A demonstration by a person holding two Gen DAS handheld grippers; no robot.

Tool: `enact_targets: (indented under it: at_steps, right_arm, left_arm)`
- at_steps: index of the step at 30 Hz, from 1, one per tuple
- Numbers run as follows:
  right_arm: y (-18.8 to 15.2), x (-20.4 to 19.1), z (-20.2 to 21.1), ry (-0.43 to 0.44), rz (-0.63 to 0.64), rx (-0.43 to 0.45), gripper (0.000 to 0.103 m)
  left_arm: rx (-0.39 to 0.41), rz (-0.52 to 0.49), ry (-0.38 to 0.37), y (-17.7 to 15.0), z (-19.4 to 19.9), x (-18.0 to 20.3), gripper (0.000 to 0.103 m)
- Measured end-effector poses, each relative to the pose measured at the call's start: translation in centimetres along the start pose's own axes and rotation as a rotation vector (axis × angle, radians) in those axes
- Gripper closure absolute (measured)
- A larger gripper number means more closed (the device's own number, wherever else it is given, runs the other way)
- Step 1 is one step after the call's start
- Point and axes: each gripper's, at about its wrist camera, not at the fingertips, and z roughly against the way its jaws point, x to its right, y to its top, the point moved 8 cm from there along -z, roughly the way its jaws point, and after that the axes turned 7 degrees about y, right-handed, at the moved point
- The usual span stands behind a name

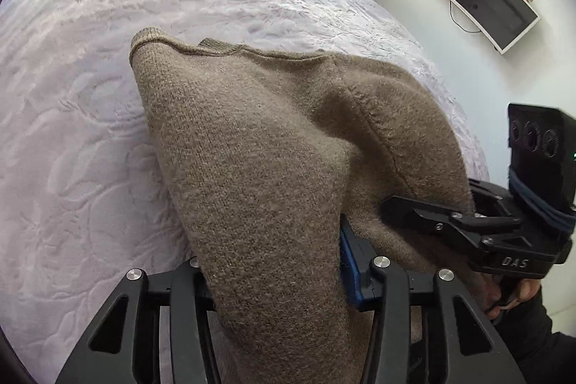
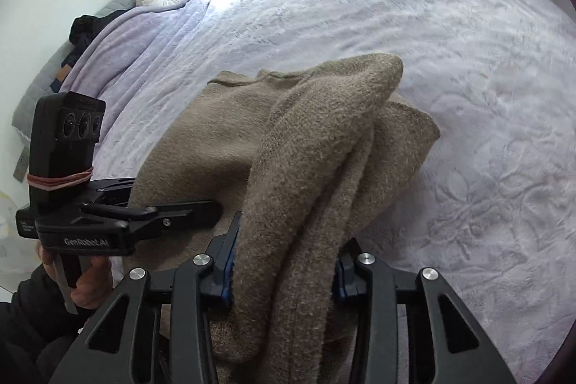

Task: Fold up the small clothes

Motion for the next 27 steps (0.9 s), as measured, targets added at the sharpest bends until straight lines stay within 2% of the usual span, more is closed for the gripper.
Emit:
enact_targets:
  at_steps: [8, 16, 22, 27]
  right_arm:
    - [3.0, -5.1, 1.0, 0.038, 0.07, 0.039, 0.06]
    - [8.3, -10.7, -1.9, 0.083, 0.129, 0.052, 0.06]
    - [10.6, -13.2, -5.8, 0.107, 0.134, 0.024, 0.06]
    - [11.4, -13.2, -9.9, 0.12, 0.091, -0.026, 0.06]
  left_arm:
    - [0.065, 0.006, 0.05, 1.6, 6.0, -3.1, 0.054]
    - [0.124, 0.057, 0.133, 4.1, 11.3, -9.4, 0.054]
    - [0.115, 0.099, 0.166, 4.3, 12.1, -13.6, 0.054]
    - [0.081, 0.154, 0.159, 4.3, 9.6, -16.0, 0.054]
